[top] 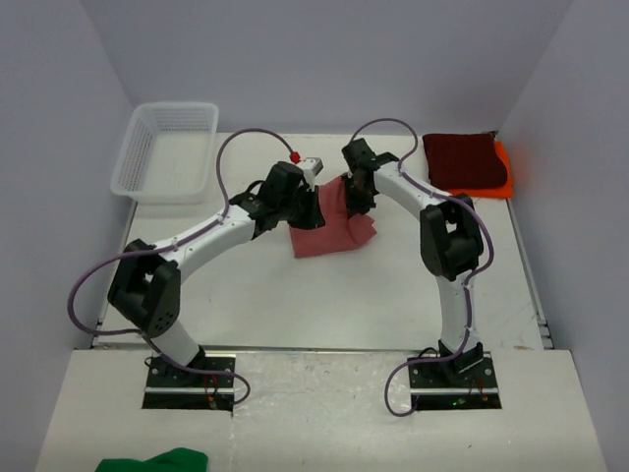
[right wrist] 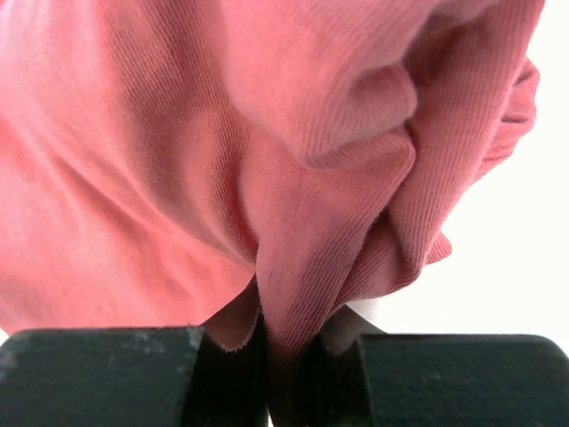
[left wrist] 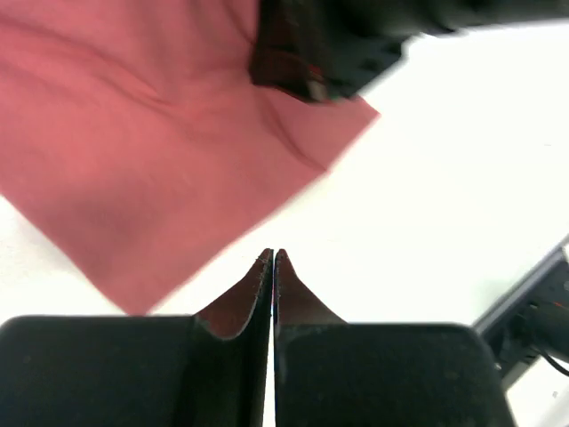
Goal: Fold and stack the t-shirts
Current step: Put the neatly folded tshirt into the corner of the board with the right arm
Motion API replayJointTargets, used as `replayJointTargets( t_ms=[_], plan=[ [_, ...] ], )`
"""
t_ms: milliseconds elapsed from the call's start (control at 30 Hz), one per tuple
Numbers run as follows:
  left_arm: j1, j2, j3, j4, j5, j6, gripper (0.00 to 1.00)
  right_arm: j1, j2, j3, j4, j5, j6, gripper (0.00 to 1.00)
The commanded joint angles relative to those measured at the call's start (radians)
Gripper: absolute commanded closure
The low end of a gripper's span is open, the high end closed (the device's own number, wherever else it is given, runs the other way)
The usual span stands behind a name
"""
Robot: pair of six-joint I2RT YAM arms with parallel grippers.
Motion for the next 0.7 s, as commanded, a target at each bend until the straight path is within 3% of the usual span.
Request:
replayJointTargets(
  t_ms=[0, 367, 667],
  plan=[
    [-0.034, -0.074, -0.038, 0.010, -0.026, -0.023, 1.00, -0.005, -0.040, 0.086, -0.056, 0.172, -0.089, 1.00],
    [-0.082, -0.141, -0.234, 0.040, -0.060, -0.077, 1.00, -0.035, -0.009, 0.240, -0.135, 0.554, -0.199, 1.00],
    [-0.102, -0.121, -0.340, 0.099, -0.040, -0.091, 1.00, -0.101, -0.032, 0.313, -0.135, 0.683, -0.259, 1.00]
  ],
)
